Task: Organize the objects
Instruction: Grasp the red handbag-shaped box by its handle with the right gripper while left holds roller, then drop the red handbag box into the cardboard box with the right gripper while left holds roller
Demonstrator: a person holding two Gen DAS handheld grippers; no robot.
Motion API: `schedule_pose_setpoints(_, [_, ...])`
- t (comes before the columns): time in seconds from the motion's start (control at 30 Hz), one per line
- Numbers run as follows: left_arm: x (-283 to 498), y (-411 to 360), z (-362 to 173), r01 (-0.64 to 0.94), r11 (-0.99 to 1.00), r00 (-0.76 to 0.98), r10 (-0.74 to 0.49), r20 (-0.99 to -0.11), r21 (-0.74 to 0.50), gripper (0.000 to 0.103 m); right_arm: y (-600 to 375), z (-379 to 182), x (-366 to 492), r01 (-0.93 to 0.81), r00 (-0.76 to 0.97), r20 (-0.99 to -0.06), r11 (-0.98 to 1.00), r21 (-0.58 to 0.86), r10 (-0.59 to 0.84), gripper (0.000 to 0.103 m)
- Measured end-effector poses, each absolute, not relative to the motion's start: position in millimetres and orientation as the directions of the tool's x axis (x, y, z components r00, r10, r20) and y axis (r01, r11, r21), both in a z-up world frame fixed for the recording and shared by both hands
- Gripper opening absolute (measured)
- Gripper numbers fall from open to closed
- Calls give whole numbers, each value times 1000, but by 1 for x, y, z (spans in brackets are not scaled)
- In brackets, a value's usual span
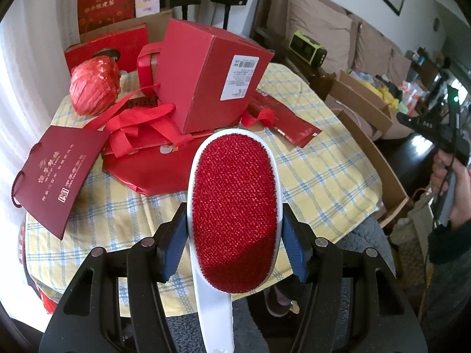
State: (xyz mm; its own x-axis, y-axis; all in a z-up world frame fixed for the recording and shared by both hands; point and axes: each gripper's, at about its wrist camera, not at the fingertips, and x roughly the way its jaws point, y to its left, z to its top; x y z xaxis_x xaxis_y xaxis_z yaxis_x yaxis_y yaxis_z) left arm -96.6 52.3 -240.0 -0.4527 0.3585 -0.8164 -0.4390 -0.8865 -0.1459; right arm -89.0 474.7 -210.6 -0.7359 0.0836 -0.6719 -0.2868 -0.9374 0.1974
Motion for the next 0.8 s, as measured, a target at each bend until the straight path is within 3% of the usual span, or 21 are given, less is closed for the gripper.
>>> schedule_pose_setpoints(0.4, [-94, 67, -246, -455, -883, -444, 338, -830, -116, 56, 492, -253, -79, -268, -664, -746, -947, 175, 50, 8])
schedule_pose_setpoints(0.47, [-93, 70, -247, -459, -881, -439, 335, -834, -113, 56, 491, -268, -86, -234, -616, -787, -958, 168, 12, 12])
schedule_pose_setpoints(0.5, [-93, 72, -248, -460, -881, -436, 334, -835, -112, 56, 490, -279, -92, -210, -574, -819, -964, 163, -14, 32])
schedule_pose_setpoints(0.53, [-93, 73, -249, -461, -880, -433, 332, -838, -110, 56, 490, -289, -98, -192, -536, -844, -969, 154, -28, 65])
schedule_pose_setpoints(0.6, [-93, 77, -252, -464, -880, -429, 326, -842, -104, 56, 487, -312, -114, -166, -468, -883, -983, 73, 14, 88])
schedule_pose_setpoints(0.8, [-92, 88, -258, -476, -875, -418, 313, -853, -88, 56, 482, -381, -156, -71, -322, -937, -991, -118, 134, 88])
